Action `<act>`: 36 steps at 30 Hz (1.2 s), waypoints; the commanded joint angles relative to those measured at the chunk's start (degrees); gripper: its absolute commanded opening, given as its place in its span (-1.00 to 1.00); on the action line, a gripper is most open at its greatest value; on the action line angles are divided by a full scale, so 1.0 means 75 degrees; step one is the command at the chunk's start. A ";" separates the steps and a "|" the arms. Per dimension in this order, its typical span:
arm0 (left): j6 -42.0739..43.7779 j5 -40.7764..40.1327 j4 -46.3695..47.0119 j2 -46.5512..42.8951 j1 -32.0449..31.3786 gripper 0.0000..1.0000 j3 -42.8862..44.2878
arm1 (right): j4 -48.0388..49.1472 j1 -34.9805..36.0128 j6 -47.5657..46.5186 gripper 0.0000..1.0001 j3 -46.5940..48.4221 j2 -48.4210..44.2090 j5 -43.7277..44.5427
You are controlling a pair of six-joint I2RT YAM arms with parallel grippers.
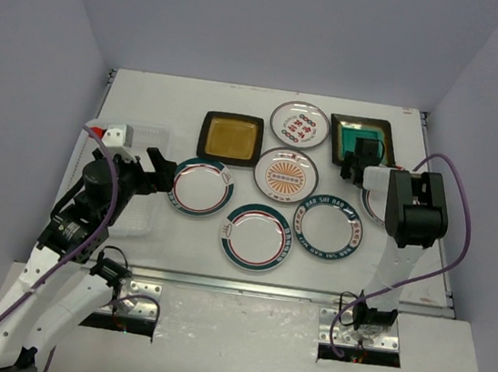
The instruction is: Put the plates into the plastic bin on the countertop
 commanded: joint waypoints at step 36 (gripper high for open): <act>0.0089 0.0096 0.0389 -0.0004 -0.0091 1.00 -0.0006 | 0.4970 -0.1041 -0.3285 -1.00 -0.0187 -0.0962 -0.1902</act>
